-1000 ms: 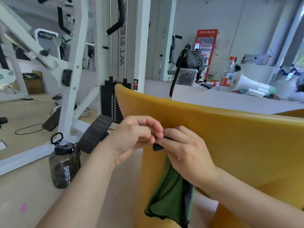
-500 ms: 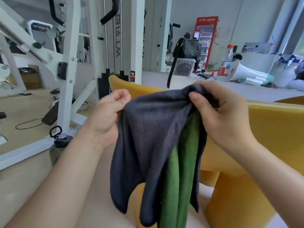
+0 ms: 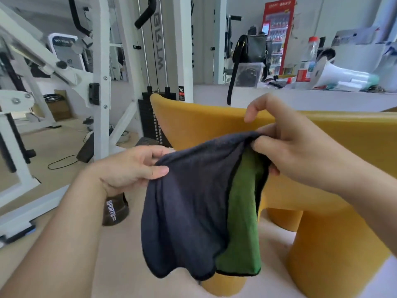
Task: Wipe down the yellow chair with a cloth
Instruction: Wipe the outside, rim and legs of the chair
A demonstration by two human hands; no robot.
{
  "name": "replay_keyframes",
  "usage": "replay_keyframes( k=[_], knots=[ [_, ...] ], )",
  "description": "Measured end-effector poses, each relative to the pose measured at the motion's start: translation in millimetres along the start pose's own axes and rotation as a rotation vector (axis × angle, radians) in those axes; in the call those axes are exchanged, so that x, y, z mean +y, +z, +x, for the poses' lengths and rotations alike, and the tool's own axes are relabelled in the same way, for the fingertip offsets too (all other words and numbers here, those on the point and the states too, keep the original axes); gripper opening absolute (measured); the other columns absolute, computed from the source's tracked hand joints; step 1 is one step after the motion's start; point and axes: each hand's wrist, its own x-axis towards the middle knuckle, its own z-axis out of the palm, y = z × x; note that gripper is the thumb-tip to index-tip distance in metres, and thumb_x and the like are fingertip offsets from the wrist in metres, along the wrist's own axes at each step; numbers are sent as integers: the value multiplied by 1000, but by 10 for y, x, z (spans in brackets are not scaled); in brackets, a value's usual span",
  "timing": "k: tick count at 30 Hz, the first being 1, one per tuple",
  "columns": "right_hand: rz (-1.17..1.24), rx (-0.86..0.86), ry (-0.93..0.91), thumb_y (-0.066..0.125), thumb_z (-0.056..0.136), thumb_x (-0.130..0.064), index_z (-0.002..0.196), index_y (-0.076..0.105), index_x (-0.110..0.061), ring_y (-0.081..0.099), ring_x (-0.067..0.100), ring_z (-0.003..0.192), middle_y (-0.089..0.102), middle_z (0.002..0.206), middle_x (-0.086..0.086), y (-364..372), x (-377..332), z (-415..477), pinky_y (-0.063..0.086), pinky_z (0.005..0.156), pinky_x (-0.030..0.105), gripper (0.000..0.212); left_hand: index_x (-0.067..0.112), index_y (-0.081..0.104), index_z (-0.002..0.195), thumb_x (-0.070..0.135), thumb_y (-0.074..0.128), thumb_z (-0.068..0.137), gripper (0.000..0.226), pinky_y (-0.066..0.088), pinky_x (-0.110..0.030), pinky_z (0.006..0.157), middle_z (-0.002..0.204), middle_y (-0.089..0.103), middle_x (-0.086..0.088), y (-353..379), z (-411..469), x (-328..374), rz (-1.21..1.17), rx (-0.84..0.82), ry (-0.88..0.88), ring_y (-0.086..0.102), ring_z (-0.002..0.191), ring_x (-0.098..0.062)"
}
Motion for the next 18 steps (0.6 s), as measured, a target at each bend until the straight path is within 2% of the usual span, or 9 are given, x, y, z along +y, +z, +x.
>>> replay_keyframes(
  k=[1, 3, 5, 7, 9, 12, 14, 16, 18],
  knots=[
    [206, 12, 70, 42, 89, 8, 102, 45, -25, 41, 27, 56, 46, 69, 26, 34, -23, -6, 40, 44, 29, 35, 18, 68, 89, -1, 73, 74, 26, 53, -22, 61, 88, 70, -8, -38, -11, -138, -145, 0, 8, 68, 77, -16],
    [511, 30, 237, 41, 91, 10, 98, 51, -25, 40, 28, 65, 43, 77, 16, 105, -39, -15, 45, 43, 25, 37, 16, 56, 94, 13, 82, 70, 35, 52, -27, 60, 90, 65, -13, -71, -39, -399, -331, -22, -34, 64, 75, -21],
    [723, 9, 384, 40, 92, 9, 90, 57, -22, 45, 26, 64, 44, 78, 13, 159, -39, -18, 49, 43, 25, 36, 18, 54, 88, 26, 82, 72, 34, 46, -26, 59, 89, 59, -9, -61, -70, -563, -328, 3, -94, 57, 75, -18],
    [862, -32, 479, 38, 92, 7, 83, 60, -19, 50, 19, 57, 48, 74, 10, 211, -16, -13, 49, 42, 25, 36, 18, 54, 84, 25, 76, 80, 24, 44, -28, 63, 91, 56, -9, -41, -83, -593, -278, 6, -124, 54, 80, -20],
    [949, -63, 549, 37, 91, 4, 77, 60, -17, 50, 16, 53, 50, 72, 8, 279, 3, -14, 46, 40, 22, 34, 19, 53, 80, 9, 66, 85, 17, 44, -27, 66, 88, 57, -8, -46, -59, -508, -102, 2, -142, 54, 79, -18],
    [1039, -74, 593, 38, 88, -1, 76, 59, -16, 49, 16, 52, 53, 72, 7, 331, 0, -5, 41, 36, 21, 29, 19, 55, 72, -3, 67, 82, 26, 41, -23, 69, 78, 57, 2, 21, -57, -195, 443, 153, -76, 53, 71, -7],
    [1106, -60, 556, 39, 85, -3, 77, 57, -15, 47, 17, 52, 53, 70, 6, 298, -41, 4, 35, 35, 20, 23, 23, 64, 85, 11, 75, 77, 18, 44, -22, 73, 85, 63, 1, 186, -61, 14, 429, 28, -39, 59, 79, -9],
    [1202, -26, 508, 44, 79, -5, 77, 55, -15, 43, 16, 50, 48, 67, 5, 273, -112, 11, 27, 35, 20, 15, 30, 58, 118, 30, 77, 72, 50, 48, -24, 84, 110, 66, -5, 484, -7, 146, 329, -238, -108, 63, 101, -17],
    [1224, 23, 468, 47, 76, -4, 75, 55, -15, 40, 14, 46, 44, 64, 4, 276, -159, 26, 26, 34, 19, 14, 36, 49, 125, 34, 79, 72, 61, 46, -27, 97, 122, 63, 7, 805, 128, 145, 291, -253, -74, 58, 116, -11]
  ],
)
